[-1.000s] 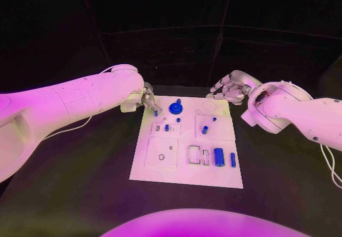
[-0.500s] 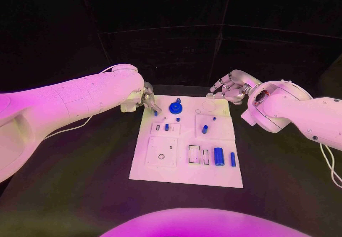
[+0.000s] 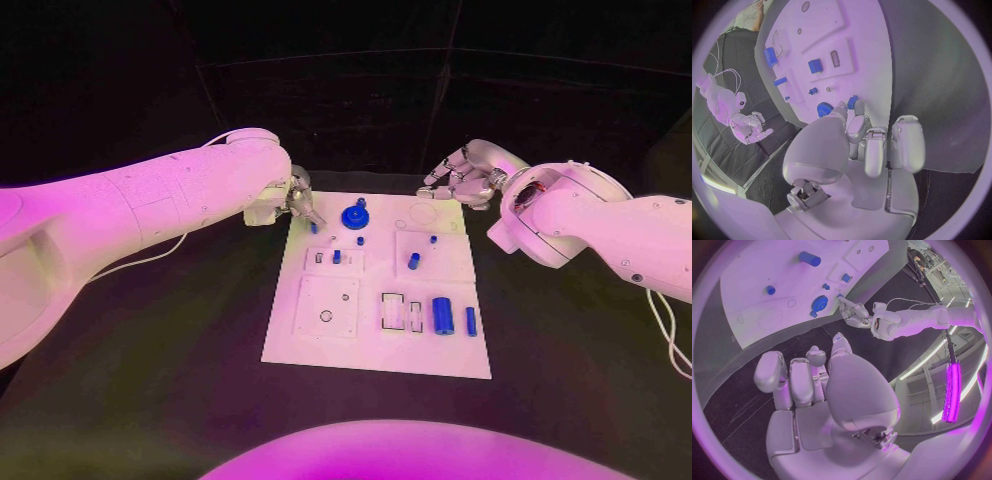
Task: Assemble the parts on the task board
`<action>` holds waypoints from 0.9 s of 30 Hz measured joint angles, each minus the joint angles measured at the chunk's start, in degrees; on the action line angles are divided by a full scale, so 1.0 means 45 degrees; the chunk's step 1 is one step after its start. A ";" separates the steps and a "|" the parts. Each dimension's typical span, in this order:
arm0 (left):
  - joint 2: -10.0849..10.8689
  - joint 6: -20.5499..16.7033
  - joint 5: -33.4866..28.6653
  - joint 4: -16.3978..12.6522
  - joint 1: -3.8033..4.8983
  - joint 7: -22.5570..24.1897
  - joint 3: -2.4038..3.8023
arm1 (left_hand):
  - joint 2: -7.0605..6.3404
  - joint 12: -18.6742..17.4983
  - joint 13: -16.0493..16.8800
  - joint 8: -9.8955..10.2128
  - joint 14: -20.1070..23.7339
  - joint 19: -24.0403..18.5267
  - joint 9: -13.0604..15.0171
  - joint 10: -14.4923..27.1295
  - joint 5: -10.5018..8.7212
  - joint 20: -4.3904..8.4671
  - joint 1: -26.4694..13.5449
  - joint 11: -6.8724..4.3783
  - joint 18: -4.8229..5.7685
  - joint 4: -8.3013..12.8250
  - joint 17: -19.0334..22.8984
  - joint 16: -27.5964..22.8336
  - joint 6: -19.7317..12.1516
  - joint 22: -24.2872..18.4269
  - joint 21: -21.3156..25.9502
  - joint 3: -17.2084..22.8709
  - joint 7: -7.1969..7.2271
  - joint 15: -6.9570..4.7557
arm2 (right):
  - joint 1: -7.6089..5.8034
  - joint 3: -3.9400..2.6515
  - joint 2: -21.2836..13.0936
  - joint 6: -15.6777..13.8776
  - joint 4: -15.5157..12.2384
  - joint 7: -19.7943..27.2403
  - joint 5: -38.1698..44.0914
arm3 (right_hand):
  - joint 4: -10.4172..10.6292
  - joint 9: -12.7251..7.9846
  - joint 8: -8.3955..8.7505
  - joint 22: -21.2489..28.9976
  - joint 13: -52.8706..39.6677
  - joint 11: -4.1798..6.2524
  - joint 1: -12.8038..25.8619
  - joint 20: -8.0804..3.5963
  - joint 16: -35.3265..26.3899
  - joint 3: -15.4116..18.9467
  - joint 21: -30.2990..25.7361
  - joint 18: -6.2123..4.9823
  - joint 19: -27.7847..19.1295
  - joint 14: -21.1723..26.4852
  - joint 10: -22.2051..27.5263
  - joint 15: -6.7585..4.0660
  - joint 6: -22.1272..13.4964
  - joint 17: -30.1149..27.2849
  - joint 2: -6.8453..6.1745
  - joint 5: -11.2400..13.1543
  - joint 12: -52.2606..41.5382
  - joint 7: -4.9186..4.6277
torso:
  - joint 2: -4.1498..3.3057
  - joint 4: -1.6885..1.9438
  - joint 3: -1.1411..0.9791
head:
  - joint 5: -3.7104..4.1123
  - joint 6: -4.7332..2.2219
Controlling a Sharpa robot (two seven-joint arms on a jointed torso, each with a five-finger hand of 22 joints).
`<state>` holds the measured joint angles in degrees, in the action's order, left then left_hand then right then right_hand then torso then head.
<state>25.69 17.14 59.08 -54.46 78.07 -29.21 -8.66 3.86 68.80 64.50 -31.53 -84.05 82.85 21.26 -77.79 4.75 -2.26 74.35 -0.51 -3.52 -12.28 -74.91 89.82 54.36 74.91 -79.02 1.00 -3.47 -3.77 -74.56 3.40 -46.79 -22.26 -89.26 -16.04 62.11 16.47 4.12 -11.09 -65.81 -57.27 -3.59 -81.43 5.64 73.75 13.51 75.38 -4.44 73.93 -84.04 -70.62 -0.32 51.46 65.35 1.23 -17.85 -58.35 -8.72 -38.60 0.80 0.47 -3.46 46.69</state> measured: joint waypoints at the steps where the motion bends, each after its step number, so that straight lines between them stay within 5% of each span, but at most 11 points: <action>1: -0.0001 0.0009 -0.0008 0.0002 0.0000 0.0004 0.0000 | 0.0030 0.0000 0.0001 0.0000 0.0000 0.0003 -0.0016 -0.0001 0.0026 0.0002 0.0155 -0.0001 0.0001 0.0113 0.0000 0.0000 0.0000 0.0000 0.0000 0.0113 0.0000 0.0000 | 0.0000 0.0000 0.0000 0.0000 0.0000 0.0000 0.0000 | 0.0000 0.0000 0.0000 0.0000 0.0000 0.0000 0.0000 0.0000 0.0000 0.0000 0.0000 0.0000 0.0000 0.0000 0.0000 0.0000 0.0000 0.0000 0.0000 0.0000 0.0000 0.0000 | 0.0000 0.0000 0.0000 | 0.0000 0.0000; 10: 0.0021 0.0038 -0.0132 -0.0004 0.0012 0.0078 0.0005 | 0.0100 -0.0060 -0.0094 0.0175 0.0002 0.0003 -0.0241 0.0001 0.0088 0.0003 0.1232 -0.0091 0.0001 0.1057 0.0000 0.0000 -0.0167 0.0000 0.0000 0.1595 0.0018 -0.0094 | 0.0000 0.0000 -0.0010 0.0000 0.0002 -0.0002 0.0000 | 0.0031 0.0000 0.0000 -0.0001 -0.0031 0.0000 0.0000 0.0000 0.0000 0.0031 0.0000 0.0000 0.0000 0.0000 0.0000 0.0000 0.0000 0.0000 0.0000 -0.0071 0.0000 0.0000 | 0.0004 0.0000 -0.0001 | 0.0004 0.0001; 15: 0.0148 0.0023 -0.0303 -0.0121 0.0008 0.0131 -0.0006 | -0.0085 -0.0107 -0.0206 0.0024 0.0003 0.0003 -0.0241 0.0001 0.0089 0.0003 0.1357 -0.0090 0.0001 0.0348 0.0000 0.0000 -0.0214 0.0000 0.0000 0.2306 -0.0029 -0.0093 | 0.0000 0.0000 -0.0022 0.0001 0.0000 -0.0003 0.0000 | 0.0034 0.0000 0.0000 -0.0001 -0.0046 0.0000 0.0000 0.0000 0.0000 0.0034 0.0000 0.0000 0.0000 0.0000 0.0000 0.0000 0.0000 0.0000 0.0000 -0.0072 0.0000 0.0000 | 0.0005 0.0007 -0.0001 | 0.0005 0.0000; 19: 0.0348 -0.0087 -0.0507 -0.0305 -0.0002 0.0185 -0.0009 | -0.0864 -0.0113 -0.0194 -0.0311 0.0002 0.0003 -0.0088 0.0000 0.0089 0.0003 0.0560 -0.0089 0.0001 0.0414 0.0000 0.0000 -0.0230 0.0000 0.0001 0.3980 -0.0045 -0.0093 | 0.0000 0.0000 -0.0033 0.0001 -0.0006 -0.0004 0.0000 | 0.0034 0.0000 0.0000 -0.0002 -0.0047 0.0000 0.0000 0.0000 0.0000 0.0034 0.0000 0.0000 0.0000 0.0000 0.0000 0.0000 0.0000 0.0000 0.0000 -0.0072 0.0000 0.0000 | 0.0010 0.0016 -0.0001 | 0.0005 -0.0017; 27: 0.1035 -0.0700 -0.1155 -0.1219 -0.0003 0.0307 -0.0009 | -0.1359 -0.0113 -0.0231 -0.0626 0.0002 0.0003 0.0066 0.0000 0.0086 0.0002 -0.0181 -0.0088 0.0001 0.0782 0.0000 0.0000 -0.0258 -0.0001 0.0054 0.5394 -0.0023 -0.0093 | 0.0000 0.0000 -0.0098 0.0001 -0.0001 -0.0004 0.0000 | 0.0034 0.0000 0.0000 -0.0002 -0.0047 0.0000 0.0000 0.0000 0.0000 0.0034 0.0000 0.0000 0.0000 0.0000 0.0000 0.0000 0.0000 0.0001 0.0000 -0.0072 0.0000 0.0000 | 0.0016 0.0022 -0.0001 | -0.0023 -0.0078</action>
<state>30.35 13.99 53.88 -59.94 78.05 -27.82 -8.70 -2.26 68.29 63.47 -34.35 -84.04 82.86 21.56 -77.79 5.14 -2.25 73.54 -0.91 -3.51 -8.76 -74.91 89.82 53.20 74.91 -78.78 25.27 -3.57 -4.18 -74.56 3.40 -47.23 -22.26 -89.27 -16.05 62.11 16.62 4.12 -11.09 -65.82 -57.48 -3.59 -81.43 5.64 73.75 13.66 75.38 -4.44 73.93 -84.04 -70.62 -0.31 51.46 65.35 1.23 -18.17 -58.35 -8.72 -38.53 0.90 0.47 -3.57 46.33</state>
